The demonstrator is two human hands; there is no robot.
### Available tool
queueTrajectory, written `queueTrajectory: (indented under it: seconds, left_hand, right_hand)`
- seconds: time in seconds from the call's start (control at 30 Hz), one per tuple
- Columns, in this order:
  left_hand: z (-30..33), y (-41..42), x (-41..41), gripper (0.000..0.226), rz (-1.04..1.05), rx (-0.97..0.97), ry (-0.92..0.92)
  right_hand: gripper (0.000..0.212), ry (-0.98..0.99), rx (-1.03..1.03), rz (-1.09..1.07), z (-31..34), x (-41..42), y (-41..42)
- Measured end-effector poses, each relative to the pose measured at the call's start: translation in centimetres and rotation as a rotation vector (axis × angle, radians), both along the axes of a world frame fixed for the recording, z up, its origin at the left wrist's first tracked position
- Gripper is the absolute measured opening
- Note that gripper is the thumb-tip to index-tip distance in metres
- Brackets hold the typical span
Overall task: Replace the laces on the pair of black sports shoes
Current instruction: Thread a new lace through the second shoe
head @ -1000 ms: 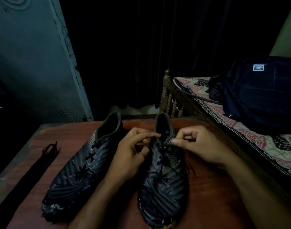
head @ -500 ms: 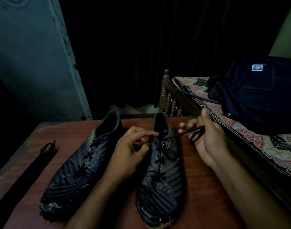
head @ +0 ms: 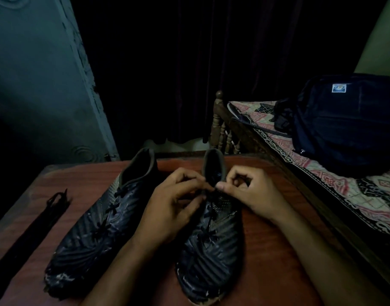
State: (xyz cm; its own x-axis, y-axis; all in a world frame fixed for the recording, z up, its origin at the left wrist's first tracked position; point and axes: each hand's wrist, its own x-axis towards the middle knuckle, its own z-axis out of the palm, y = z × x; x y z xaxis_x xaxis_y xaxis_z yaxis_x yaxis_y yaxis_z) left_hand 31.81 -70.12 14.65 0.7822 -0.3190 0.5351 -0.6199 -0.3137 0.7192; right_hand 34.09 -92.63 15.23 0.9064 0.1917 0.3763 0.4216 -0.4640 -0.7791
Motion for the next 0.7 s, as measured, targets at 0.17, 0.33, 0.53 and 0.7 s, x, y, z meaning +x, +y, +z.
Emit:
queueTrajectory:
  seconds: [0.17,0.33,0.53,0.7]
  left_hand:
    - [0.1,-0.2,0.0,0.013,0.031,0.077,-0.077]
    - [0.5,-0.3,-0.4,0.013,0.018,0.073,-0.044]
    - [0.4,-0.1,-0.4,0.031,0.005,0.252,-0.122]
    - [0.2,-0.3,0.0,0.024,0.078,0.400,-0.303]
  right_hand:
    - [0.035,0.102,0.001,0.075,0.2,-0.1,-1.0]
    - [0.021,0.175,-0.029,0.132,0.2,0.1,-1.4]
    - [0.017,0.152,-0.016,0.151,-0.1,0.5,-1.3]
    - [0.022,0.147,-0.016,0.162,-0.1,0.4,-1.2]
